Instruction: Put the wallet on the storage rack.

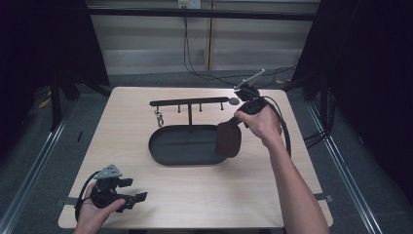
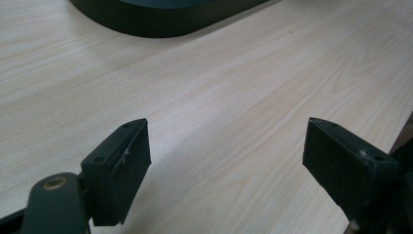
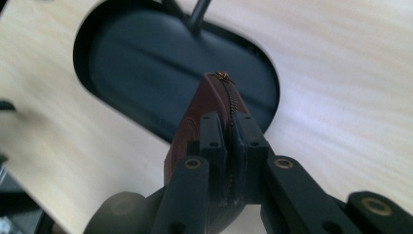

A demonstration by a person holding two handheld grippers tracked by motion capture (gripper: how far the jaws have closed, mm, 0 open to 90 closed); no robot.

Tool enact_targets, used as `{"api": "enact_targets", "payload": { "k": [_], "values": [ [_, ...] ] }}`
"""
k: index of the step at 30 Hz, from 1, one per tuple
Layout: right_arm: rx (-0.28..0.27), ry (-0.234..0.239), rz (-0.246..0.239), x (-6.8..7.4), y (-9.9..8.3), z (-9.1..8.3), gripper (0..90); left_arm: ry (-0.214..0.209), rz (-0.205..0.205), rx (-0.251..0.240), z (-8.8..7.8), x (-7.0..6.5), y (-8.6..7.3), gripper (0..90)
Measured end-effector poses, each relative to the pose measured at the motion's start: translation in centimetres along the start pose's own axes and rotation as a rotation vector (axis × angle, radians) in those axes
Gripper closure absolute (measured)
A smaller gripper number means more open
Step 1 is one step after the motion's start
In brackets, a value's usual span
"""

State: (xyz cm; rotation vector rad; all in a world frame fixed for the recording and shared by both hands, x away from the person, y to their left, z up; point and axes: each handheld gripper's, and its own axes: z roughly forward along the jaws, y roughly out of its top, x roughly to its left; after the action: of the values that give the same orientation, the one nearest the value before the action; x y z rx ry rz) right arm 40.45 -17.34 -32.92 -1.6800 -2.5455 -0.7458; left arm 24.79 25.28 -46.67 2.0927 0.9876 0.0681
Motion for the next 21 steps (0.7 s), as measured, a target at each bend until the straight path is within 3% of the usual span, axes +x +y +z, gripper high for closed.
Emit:
{"api": "enact_targets", "payload": {
  "k": [21],
  "values": [
    [-0.103,0.106,0.129,-2.0,0.1,3.2,84.1,-0.001,-0.004,0.004,0.1,0.0,0.0,17.6]
  ]
}}
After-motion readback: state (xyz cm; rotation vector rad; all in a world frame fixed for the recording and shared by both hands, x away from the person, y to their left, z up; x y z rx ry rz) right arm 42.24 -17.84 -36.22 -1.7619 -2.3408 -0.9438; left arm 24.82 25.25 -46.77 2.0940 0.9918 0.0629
